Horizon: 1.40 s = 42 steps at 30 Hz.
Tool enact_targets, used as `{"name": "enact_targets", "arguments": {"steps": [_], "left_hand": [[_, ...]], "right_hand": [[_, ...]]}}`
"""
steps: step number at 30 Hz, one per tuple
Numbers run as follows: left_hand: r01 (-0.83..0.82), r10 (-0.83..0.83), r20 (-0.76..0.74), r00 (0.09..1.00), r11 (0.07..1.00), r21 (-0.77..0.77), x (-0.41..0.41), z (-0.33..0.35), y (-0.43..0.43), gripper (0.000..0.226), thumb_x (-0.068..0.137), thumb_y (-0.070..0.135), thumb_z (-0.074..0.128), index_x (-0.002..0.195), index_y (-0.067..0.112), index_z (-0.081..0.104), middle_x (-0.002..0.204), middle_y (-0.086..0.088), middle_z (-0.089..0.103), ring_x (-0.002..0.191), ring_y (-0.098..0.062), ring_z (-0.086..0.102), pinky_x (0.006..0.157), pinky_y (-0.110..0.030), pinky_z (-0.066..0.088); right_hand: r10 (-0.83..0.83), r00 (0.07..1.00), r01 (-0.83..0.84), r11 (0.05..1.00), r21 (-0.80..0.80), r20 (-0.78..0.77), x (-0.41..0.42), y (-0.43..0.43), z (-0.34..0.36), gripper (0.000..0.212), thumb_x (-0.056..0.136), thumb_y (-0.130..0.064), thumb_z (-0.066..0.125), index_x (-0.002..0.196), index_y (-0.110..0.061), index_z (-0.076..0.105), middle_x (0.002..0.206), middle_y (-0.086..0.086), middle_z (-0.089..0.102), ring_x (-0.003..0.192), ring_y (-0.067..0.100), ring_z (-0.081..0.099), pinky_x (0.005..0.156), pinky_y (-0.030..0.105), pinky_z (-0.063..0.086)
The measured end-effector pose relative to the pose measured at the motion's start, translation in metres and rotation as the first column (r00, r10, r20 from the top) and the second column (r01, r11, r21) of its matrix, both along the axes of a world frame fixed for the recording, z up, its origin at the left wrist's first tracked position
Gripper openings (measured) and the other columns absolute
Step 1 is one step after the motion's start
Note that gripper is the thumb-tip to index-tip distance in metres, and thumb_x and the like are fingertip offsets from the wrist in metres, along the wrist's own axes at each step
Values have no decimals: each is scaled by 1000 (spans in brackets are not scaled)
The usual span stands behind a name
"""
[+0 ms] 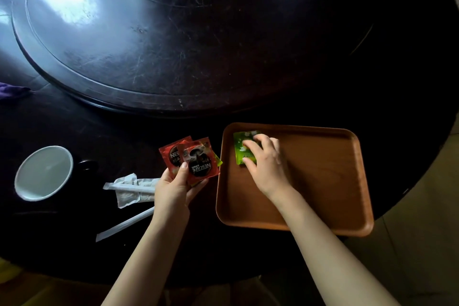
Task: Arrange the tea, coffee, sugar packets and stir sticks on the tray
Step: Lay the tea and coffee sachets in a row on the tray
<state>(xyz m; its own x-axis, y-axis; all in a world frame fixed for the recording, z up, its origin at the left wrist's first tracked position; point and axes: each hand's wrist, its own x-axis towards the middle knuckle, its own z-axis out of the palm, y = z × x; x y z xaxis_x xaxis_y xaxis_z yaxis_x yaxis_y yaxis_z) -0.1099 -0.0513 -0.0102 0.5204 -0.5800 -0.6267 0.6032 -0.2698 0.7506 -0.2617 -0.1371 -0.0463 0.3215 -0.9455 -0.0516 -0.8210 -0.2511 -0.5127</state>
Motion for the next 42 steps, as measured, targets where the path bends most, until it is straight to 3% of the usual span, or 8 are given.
{"name": "enact_targets", "arguments": {"steps": [8,12,15,18,24,34,39,42], "left_hand": [[105,-105,-13,994,994,11,-4,-2,-4,9,93,14,49,94,12,58,100,-10,66,92,-22,65,74,-35,57],[207,-206,24,978,978,-22,-13,-4,-8,13,93,16,49,99,12,59,96,-7,68,87,-17,67,69,-27,60],[255,-255,13,967,966,-53,-23,-5,-17,16,92,18,50,103,12,60,95,-6,70,79,-11,71,67,-25,59],[302,-303,3,953,949,-93,-36,-5,-27,18,91,19,51,103,12,62,93,-5,72,81,-13,72,65,-25,59],[255,-248,74,966,959,-121,-46,-11,-39,14,93,16,49,92,17,63,76,5,76,76,-10,72,60,-24,59],[114,-113,17,993,986,-119,-40,-19,-39,16,93,14,47,88,15,62,73,2,75,76,-11,71,71,-28,57],[93,-94,-5,996,987,-128,-38,-16,-39,13,92,12,49,94,11,62,81,-2,74,77,-13,72,66,-28,60],[95,-96,-1,995,986,-140,-39,-13,-40,14,92,11,48,91,12,62,74,0,75,73,-12,72,67,-28,59]], "right_hand": [[-122,992,122,992,-26,-12,-6,9,-3,39,76,-25,70,112,-12,62,115,12,56,108,31,48,92,46,47],[-229,965,229,973,15,126,-10,11,8,39,82,-38,57,110,-13,63,113,12,57,106,26,49,90,31,41],[-288,891,170,929,328,351,-13,13,24,33,88,-32,55,111,-11,62,110,4,60,99,13,52,79,6,38],[-390,810,131,849,513,438,-15,14,24,29,87,-27,59,110,-9,64,111,5,67,101,18,61,90,27,50],[-636,471,241,759,604,611,-30,12,20,15,88,-9,56,78,-20,62,67,1,62,51,2,57,47,15,47],[-684,268,328,727,604,678,-66,12,14,18,88,-4,54,86,-21,60,74,3,64,52,5,62,45,14,49],[-589,314,390,795,464,745,-86,7,25,27,85,4,55,83,-22,61,76,1,65,57,4,65,52,14,53],[-373,619,403,906,128,691,-97,5,27,28,82,6,59,89,-20,65,91,2,66,83,-3,65,74,11,52]]}}
